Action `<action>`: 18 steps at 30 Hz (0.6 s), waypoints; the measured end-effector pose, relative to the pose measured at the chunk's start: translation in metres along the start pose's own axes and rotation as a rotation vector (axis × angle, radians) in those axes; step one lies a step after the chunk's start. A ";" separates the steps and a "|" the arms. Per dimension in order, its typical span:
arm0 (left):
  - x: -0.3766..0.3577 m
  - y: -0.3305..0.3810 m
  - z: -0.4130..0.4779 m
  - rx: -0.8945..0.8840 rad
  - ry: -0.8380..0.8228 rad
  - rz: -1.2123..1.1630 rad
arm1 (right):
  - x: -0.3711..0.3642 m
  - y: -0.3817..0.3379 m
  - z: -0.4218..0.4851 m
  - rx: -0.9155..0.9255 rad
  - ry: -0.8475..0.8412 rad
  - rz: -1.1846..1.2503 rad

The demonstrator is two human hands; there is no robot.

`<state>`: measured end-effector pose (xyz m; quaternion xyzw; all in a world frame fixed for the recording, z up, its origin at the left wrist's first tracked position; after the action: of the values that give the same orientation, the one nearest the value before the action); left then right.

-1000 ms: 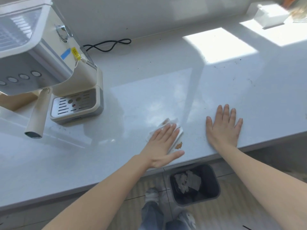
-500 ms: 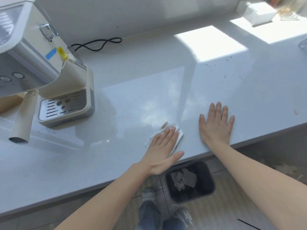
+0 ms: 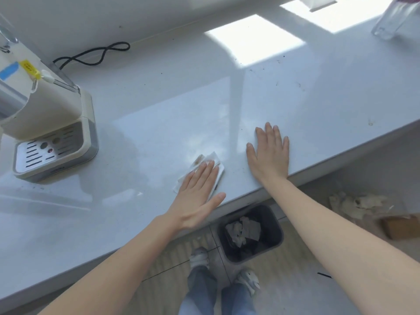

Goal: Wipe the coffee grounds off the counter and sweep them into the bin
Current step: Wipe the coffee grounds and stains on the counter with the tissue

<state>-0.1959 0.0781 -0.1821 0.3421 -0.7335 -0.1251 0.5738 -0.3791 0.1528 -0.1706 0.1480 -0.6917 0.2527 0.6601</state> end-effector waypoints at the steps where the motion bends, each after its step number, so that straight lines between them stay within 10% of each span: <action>1: 0.001 0.001 0.000 0.001 0.002 -0.018 | -0.001 0.000 -0.001 0.015 -0.007 -0.009; 9: 0.034 -0.010 -0.002 0.147 0.268 -0.742 | -0.004 -0.001 -0.003 0.055 -0.028 0.001; 18: 0.067 -0.016 0.003 0.115 0.612 -0.654 | -0.004 -0.002 -0.003 0.047 -0.026 -0.034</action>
<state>-0.1996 0.0224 -0.1418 0.6085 -0.3892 -0.1521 0.6746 -0.3750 0.1524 -0.1747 0.1786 -0.6913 0.2556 0.6518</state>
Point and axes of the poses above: each hand's wrist, its own z-axis towards the middle knuckle, its own x-axis out of the back of the hand, y = z × x, the point moved 10 cm from there along z, towards the middle knuckle, and after that the axes turned 7 degrees about -z, right-handed, at the moved point
